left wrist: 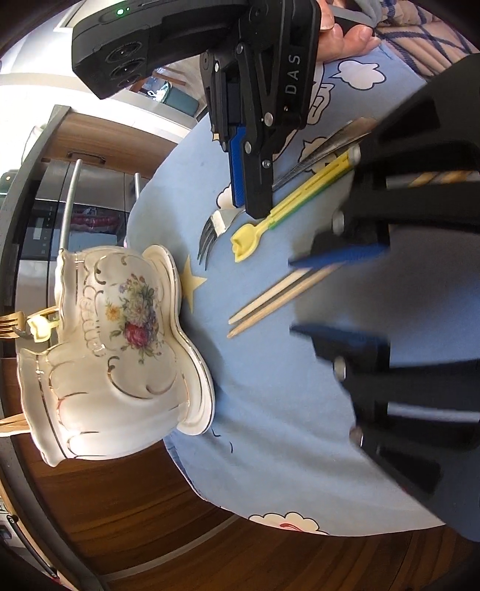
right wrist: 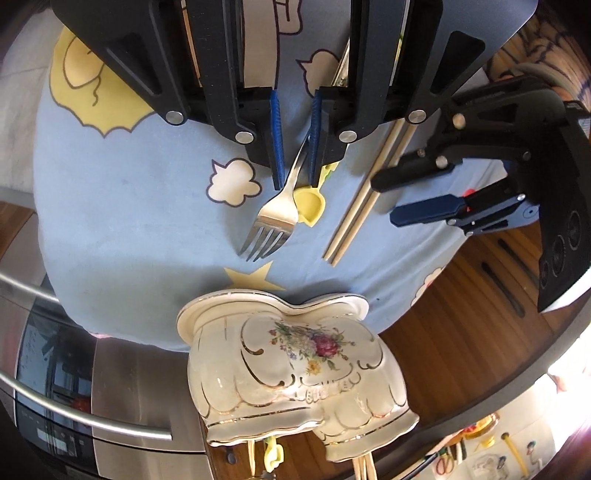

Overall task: Organize utensils
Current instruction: 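Grasp a chopstick with the left tool while the right tool grasps the silver fork, then lower the chopstick into the tall pot with the left tool while the right tool inserts the fork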

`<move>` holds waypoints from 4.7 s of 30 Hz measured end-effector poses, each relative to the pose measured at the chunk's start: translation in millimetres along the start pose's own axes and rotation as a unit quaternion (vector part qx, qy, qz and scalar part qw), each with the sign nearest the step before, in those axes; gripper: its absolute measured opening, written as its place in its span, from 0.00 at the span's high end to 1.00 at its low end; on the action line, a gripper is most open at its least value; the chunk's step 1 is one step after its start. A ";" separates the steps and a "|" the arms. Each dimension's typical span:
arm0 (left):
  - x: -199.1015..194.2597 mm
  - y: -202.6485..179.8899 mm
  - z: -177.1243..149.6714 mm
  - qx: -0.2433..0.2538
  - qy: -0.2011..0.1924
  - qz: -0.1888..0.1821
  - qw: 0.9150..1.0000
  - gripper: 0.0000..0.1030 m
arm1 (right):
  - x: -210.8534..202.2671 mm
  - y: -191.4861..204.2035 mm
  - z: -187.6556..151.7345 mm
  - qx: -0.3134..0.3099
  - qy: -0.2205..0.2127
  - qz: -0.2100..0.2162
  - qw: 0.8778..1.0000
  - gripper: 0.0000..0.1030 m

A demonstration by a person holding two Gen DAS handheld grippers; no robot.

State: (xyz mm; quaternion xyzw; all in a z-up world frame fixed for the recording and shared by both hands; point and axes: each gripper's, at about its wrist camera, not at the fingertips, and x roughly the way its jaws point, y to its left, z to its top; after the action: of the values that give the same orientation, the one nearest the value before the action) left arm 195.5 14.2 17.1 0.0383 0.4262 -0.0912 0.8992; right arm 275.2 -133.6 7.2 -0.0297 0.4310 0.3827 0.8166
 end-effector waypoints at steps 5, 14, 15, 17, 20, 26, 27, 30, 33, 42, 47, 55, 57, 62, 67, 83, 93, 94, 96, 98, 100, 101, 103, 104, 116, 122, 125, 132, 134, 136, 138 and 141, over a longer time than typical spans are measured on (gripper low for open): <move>0.6 7.8 -0.3 -0.020 0.005 -0.023 1.000 0.81 | -3.2 -6.1 0.4 -0.005 0.001 -0.013 1.000 0.89; 4.8 3.8 5.2 0.006 0.047 -0.023 0.999 0.81 | -4.5 -11.6 1.0 -0.028 0.021 -0.036 0.999 0.89; 6.0 1.5 7.0 0.012 0.053 -0.020 0.998 0.81 | -3.7 -11.4 1.9 -0.032 0.022 -0.039 0.999 0.89; 8.1 -3.2 10.0 0.027 0.063 -0.012 0.998 0.81 | -2.3 -9.1 2.8 -0.037 0.024 -0.045 0.998 0.89; 8.9 -7.2 12.7 0.040 0.074 -0.005 0.996 0.81 | -0.5 -1.9 2.9 -0.048 0.026 -0.052 0.997 0.89; 14.5 -11.3 22.9 0.056 0.097 -0.003 0.994 0.86 | -3.3 3.5 1.3 -0.066 0.024 -0.077 0.995 0.89; 14.7 -8.3 24.2 0.056 0.103 -0.004 0.993 0.89 | -3.6 4.3 0.3 -0.067 0.023 -0.080 0.994 0.89; 15.7 1.5 26.1 0.062 0.118 -0.006 0.991 0.92 | -6.9 0.4 -1.9 -0.071 0.022 -0.089 0.993 0.89; 18.7 11.6 27.4 0.068 0.140 -0.018 0.988 0.92 | -8.3 -2.4 -2.3 -0.075 0.026 -0.092 0.993 0.89; 37.3 14.0 46.0 0.105 0.221 -0.042 0.969 0.89 | -3.8 -4.7 2.8 -0.089 0.036 -0.090 0.991 0.89; 43.6 9.8 53.2 0.114 0.246 -0.045 0.961 0.89 | -6.3 -4.5 0.3 -0.086 0.028 -0.085 0.992 0.91; 37.7 -6.2 48.1 0.119 0.208 -0.035 0.970 0.95 | -25.1 -9.1 5.6 -0.063 -0.015 -0.066 0.996 0.98; 33.1 -4.5 42.1 0.112 0.191 -0.035 0.975 0.95 | -30.5 -11.1 7.4 -0.056 -0.025 -0.055 0.997 0.99; 23.6 2.5 32.1 0.082 0.150 -0.033 0.985 0.95 | -20.7 -15.3 6.0 -0.049 0.002 -0.057 0.997 0.99; 3.3 18.5 26.3 0.045 0.101 -0.041 0.993 0.95 | -18.1 -14.6 3.8 -0.050 0.006 -0.062 0.997 0.90; -49.9 44.1 41.6 -0.004 -0.026 -0.089 0.996 0.95 | -0.7 -10.0 6.1 -0.066 0.020 -0.073 0.995 0.92; -95.3 48.7 60.1 -0.033 -0.142 -0.103 0.984 0.94 | -41.5 -3.6 5.7 -0.054 -0.056 -0.054 0.996 0.94; -100.7 49.9 63.1 -0.038 -0.156 -0.103 0.982 0.94 | -48.6 -1.8 7.4 -0.054 -0.069 -0.051 0.995 0.94; -108.8 52.1 67.2 -0.046 -0.179 -0.103 0.977 0.94 | -59.3 1.9 10.8 -0.055 -0.090 -0.050 0.993 0.94; -117.3 54.8 71.6 -0.055 -0.208 -0.095 0.972 0.94 | -69.6 8.6 14.4 -0.058 -0.112 -0.047 0.991 0.94; -122.7 57.1 75.2 -0.065 -0.228 -0.088 0.967 0.94 | -78.0 15.1 18.1 -0.064 -0.127 -0.048 0.989 0.94; -127.2 58.8 78.6 -0.071 -0.243 -0.081 0.964 0.94 | -81.5 15.3 21.3 -0.066 -0.133 -0.048 0.988 0.94; -133.3 61.2 82.6 -0.079 -0.264 -0.075 0.958 0.94 | -89.2 20.9 26.0 -0.071 -0.146 -0.049 0.985 0.94; -136.2 63.5 85.3 -0.084 -0.279 -0.073 0.954 0.94 | -92.8 24.0 27.9 -0.073 -0.152 -0.049 0.984 0.94; -125.5 86.2 115.1 -0.114 -0.326 -0.053 0.937 0.94 | -132.6 45.3 89.5 -0.110 -0.224 -0.063 0.966 0.94; -125.2 91.1 132.0 -0.118 -0.357 -0.037 0.926 0.94 | -141.0 50.1 116.5 -0.121 -0.247 -0.057 0.960 0.94; -126.9 92.8 140.3 -0.118 -0.377 -0.029 0.918 0.94 | -141.5 47.0 126.9 -0.117 -0.256 -0.052 0.958 0.94; -118.7 99.3 164.5 -0.124 -0.413 -0.020 0.902 0.94 | -125.5 31.3 140.9 -0.099 -0.249 -0.044 0.962 0.94; -111.4 98.7 169.3 -0.123 -0.422 -0.014 0.898 0.94 | -118.3 27.0 143.5 -0.092 -0.244 -0.044 0.965 0.94; -101.2 98.1 170.5 -0.123 -0.423 -0.005 0.898 0.94 | -111.0 22.6 145.5 -0.086 -0.237 -0.045 0.967 0.94; -90.2 96.4 168.9 -0.122 -0.416 0.002 0.901 0.94 | -101.5 18.3 147.0 -0.081 -0.228 -0.045 0.969 0.94; -71.4 95.5 162.5 -0.122 -0.400 0.015 0.908 0.94 | -90.4 13.9 146.8 -0.077 -0.215 -0.049 0.972 0.94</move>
State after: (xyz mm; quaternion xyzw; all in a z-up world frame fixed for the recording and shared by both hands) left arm 293.4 93.4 174.4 -0.1050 0.0384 -0.0323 0.9932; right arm 335.9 -122.5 168.8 -0.0306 0.2121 0.3720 0.9032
